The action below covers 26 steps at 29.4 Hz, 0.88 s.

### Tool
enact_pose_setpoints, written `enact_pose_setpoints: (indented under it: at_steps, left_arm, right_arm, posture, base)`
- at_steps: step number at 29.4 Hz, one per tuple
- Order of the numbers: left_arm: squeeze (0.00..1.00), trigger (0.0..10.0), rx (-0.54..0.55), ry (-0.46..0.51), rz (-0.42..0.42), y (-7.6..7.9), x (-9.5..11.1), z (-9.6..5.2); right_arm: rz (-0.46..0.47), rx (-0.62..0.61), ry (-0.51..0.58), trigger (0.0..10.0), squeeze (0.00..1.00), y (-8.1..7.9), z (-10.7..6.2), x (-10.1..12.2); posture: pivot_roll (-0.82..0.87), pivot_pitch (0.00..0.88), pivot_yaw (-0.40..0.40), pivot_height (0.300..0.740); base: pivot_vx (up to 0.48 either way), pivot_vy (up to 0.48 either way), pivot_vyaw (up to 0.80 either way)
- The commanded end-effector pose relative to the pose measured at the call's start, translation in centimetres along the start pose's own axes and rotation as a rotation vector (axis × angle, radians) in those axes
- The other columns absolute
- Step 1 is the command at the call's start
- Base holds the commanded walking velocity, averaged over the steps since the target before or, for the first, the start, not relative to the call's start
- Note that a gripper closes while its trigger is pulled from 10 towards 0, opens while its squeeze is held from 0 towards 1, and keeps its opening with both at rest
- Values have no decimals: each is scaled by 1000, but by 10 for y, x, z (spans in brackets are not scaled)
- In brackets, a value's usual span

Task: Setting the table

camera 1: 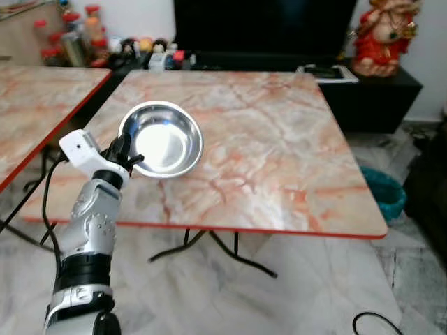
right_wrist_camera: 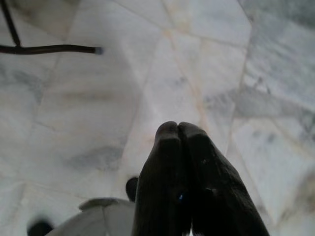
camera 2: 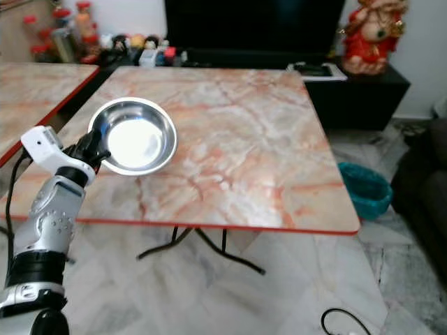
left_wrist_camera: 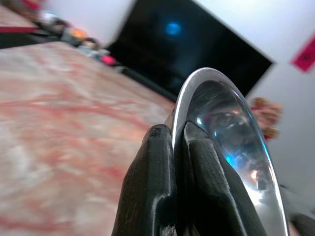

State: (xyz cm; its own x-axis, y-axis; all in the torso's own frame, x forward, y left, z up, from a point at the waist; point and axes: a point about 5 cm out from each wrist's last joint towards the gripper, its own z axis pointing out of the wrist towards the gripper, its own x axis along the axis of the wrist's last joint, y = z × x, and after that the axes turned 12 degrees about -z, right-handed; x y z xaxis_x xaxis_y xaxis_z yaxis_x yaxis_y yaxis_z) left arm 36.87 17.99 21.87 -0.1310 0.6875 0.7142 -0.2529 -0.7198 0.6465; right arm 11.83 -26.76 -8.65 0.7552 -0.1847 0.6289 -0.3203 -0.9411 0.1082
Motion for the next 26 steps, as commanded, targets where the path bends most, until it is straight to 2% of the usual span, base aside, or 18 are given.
enact_pose_setpoints:
  at_steps: [1, 4, 18, 20, 26]
  left_arm:
    - [0, 10000, 53, 43, 22, -17, 17, -8]
    - [0, 10000, 49, 16, 31, -16, 15, -9]
    - [0, 10000, -14, -66, 7, -11, 5, -11]
    - [0, 10000, -39, -98, 4, -8, 0, -12]
    - [0, 10000, -43, -107, 1, -7, -1, -12]
  right_arm:
    - [9, 18, 15, 10000, 0, -9, 2, 5]
    - [7, 19, 13, 10000, 0, -10, 2, 4]
    - [11, 17, -1, 10000, 0, -10, 1, 0]
    - [16, 17, -23, 10000, 0, -4, -1, -5]
    - [18, 9, -53, 10000, 0, 7, -5, -15]
  posture:
    - [-43, 77, -16, 740]
    - [-40, 84, -17, 740]
    - [-38, 95, -14, 740]
    - [-39, 98, -12, 740]
    - [-37, 99, -13, 740]
  base:
    - [274, 0, 0]
    - [259, 0, 0]
    - [0, 0, 0]
    - [0, 0, -781]
    - [0, 0, -781]
